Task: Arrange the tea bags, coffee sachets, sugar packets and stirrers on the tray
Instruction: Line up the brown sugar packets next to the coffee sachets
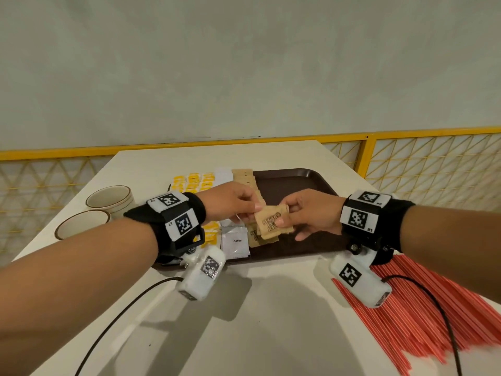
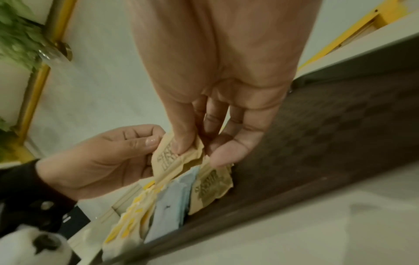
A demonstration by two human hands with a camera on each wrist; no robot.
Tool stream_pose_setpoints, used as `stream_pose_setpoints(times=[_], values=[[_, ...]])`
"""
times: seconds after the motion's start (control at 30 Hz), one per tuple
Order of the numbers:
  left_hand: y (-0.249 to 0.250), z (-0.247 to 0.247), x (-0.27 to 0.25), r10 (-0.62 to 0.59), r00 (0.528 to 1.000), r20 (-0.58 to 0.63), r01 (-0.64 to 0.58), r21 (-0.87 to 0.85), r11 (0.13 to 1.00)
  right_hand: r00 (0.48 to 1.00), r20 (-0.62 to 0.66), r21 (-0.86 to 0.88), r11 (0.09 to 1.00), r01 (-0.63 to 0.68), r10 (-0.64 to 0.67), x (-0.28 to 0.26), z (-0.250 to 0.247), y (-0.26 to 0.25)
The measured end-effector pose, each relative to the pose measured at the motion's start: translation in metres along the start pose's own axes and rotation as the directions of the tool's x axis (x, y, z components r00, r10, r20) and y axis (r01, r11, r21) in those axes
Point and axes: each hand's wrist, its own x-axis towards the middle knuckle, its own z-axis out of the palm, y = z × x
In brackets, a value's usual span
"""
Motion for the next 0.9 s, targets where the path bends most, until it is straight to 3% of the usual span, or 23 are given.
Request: stream_pose_setpoints(times=[0.27,0.47,0.67,0.8,0.9], values=[[0.006,0.004,0.016,-0.073,0.997,0.008,0.061,0.449,0.891,0.996,-0.003,-0.095,0.991,-0.091,0.091,0.015,0.006,0.008],[0.01,0.01,0.025,-0.137,0.99,-0.014,0.109,0.687,0.718,0.988,-0.016,-0.103,0.982,-0.156,0.155,0.019,0.006,0.006],[0.01,0.01,0.032,-0.103,0.992,-0.066,0.12,0.708,0.696,0.978,-0.058,-0.104,0.973,-0.207,0.202,0.028,0.007,0.006],[0.006,0.004,0.035,-0.079,0.987,-0.143,0.153,0.645,0.749,0.976,-0.051,-0.113,0.97,-0.216,0.211,0.029,0.009,0.005],[0.0,-0.002,0.037,-0.085,0.987,-0.134,0.148,0.585,0.797,0.978,-0.017,-0.111,0.972,-0.208,0.208,0.028,0.011,0.002]])
